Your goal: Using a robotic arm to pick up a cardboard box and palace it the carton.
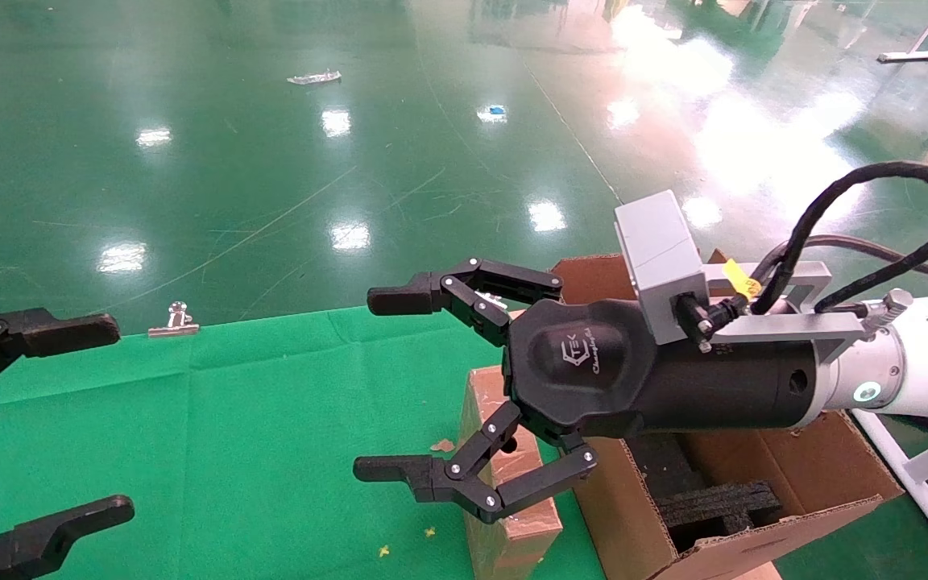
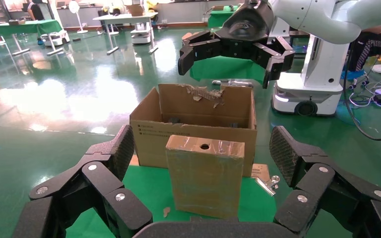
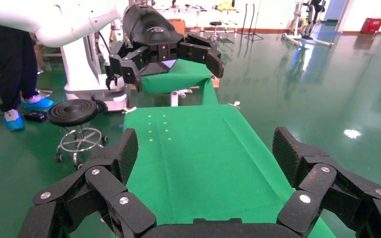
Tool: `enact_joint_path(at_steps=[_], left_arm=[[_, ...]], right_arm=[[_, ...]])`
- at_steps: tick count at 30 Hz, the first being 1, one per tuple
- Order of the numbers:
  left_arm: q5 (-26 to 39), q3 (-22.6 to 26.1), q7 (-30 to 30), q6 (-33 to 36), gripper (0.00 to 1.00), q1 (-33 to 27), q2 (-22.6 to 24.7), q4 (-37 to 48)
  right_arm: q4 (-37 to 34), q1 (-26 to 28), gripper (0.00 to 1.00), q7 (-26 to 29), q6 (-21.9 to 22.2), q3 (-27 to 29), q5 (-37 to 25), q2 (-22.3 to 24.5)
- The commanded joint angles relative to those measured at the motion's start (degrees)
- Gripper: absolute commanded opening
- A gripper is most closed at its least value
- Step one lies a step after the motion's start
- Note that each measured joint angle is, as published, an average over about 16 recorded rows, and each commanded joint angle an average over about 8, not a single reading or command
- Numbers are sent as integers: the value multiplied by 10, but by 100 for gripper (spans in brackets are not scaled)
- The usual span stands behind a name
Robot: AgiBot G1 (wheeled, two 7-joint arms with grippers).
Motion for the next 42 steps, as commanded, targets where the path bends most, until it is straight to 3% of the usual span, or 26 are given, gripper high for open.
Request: enact_joint_path(at_steps=[1, 13, 19, 32, 36, 42], left_arm=[[0, 0, 0, 0, 100, 0, 0, 0], [0, 0, 0, 0, 100, 0, 0, 0], [0, 0, 0, 0, 100, 0, 0, 0], [0, 1, 1, 0, 100, 0, 0, 1], [-1, 1, 1, 0, 100, -1, 0, 1], [-1, 1, 1, 0, 100, -1, 0, 1]], right_arm=[[0, 0, 100, 0, 0, 0, 0, 0], [2, 0, 100, 5, 2, -5, -9, 1], [27, 25, 100, 29, 7, -43, -88, -4], [42, 212, 100, 155, -34, -221, -375, -104], [42, 275, 100, 183, -44, -270, -406, -119], [41, 377, 100, 207, -50, -343, -398, -110]])
